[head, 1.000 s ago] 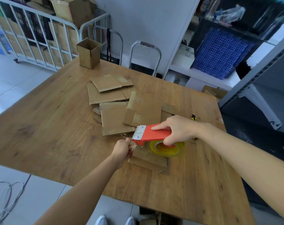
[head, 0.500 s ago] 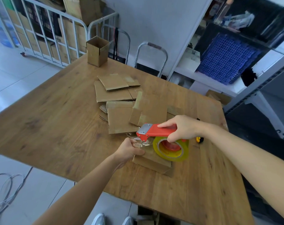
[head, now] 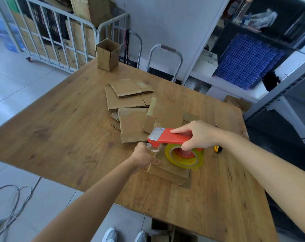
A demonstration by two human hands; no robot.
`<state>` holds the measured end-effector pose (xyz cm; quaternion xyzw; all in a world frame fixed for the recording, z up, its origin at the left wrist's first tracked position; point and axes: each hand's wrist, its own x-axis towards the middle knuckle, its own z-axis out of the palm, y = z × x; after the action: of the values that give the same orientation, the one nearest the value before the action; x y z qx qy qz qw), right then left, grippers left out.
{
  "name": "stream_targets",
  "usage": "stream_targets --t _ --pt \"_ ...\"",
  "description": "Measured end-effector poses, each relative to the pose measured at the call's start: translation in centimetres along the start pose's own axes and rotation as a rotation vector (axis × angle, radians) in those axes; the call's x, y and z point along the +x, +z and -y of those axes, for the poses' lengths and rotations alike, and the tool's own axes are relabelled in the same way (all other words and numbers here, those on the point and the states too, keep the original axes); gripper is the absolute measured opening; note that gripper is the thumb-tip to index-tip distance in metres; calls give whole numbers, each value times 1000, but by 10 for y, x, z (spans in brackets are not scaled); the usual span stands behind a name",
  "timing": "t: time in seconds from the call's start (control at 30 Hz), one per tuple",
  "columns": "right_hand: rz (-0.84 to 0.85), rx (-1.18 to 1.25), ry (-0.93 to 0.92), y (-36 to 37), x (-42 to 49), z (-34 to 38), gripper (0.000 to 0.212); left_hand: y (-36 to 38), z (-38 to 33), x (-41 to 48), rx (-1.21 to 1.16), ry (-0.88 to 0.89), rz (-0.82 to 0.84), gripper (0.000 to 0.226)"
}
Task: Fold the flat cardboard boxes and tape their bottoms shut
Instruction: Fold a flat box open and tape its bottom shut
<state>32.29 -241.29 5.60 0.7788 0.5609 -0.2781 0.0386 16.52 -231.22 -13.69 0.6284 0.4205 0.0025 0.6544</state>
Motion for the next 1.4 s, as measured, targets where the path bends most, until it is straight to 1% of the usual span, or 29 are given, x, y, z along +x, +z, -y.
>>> stream_targets --t 0.07,0.17,0.2,0.23,0.27,0.3,0.33,0.37,0.4,0.43,0.5,0.53,0.63,0.7,0.9,1.0,1.07,1.17,1.27,1.33,1.37,1.4 --pt "36 -78 3 6 0 -2 65 1 -6 -9 0 -27 -12 98" --pt "23 -118 12 12 1 -5 67 2 -8 -13 -19 -24 4 94" --pt "15 -120 8 13 1 -6 67 2 -9 -14 -24 -13 18 84" --pt "11 -122 3 14 1 -8 67 1 -9 -16 -49 12 47 67" --pt "8 -123 -3 15 1 -10 67 0 -9 -17 -110 25 95 44" --pt "9 -118 -4 16 1 -12 67 -2 -10 -19 -208 31 166 24" --pt "13 -108 -3 16 1 -15 68 -5 -11 -23 -318 26 236 11" --pt "16 -93 -1 16 1 -17 69 -9 -12 -26 -409 9 283 5" --pt "19 -75 5 15 2 -20 70 -12 -12 -25 -505 -22 298 4" --pt "22 -49 9 13 2 -23 69 -14 -13 -23 -602 -71 274 7" --pt "21 -1 12 12 1 -26 66 -16 -13 -17 -773 -190 172 13" --pt "18 8 10 12 1 -28 66 -15 -14 -15 -791 -212 132 15" --pt "12 -1 3 14 -1 -31 67 -5 -11 -11 -555 -146 77 28" --pt "14 -8 -2 16 -3 -31 69 3 -5 -6 -438 -107 36 33" --pt "25 -65 -9 17 0 -27 72 17 5 4 -278 -72 -54 25" --pt "15 -61 0 19 1 -24 70 26 2 -1 -13 0 -128 25" --pt "7 -58 10 19 0 -24 69 29 0 -4 159 41 -177 30" --pt "6 -70 10 19 -1 -23 68 31 0 -6 233 79 -238 33" --pt "7 -63 13 19 0 -21 68 32 3 -2 233 69 -290 36" --pt "5 -64 12 18 0 -21 67 27 7 -4 191 12 -316 43" --pt "3 -58 14 18 -1 -22 67 22 10 -7 200 -36 -326 52" --pt "2 -49 16 18 -1 -23 67 18 15 -11 237 -57 -334 56"
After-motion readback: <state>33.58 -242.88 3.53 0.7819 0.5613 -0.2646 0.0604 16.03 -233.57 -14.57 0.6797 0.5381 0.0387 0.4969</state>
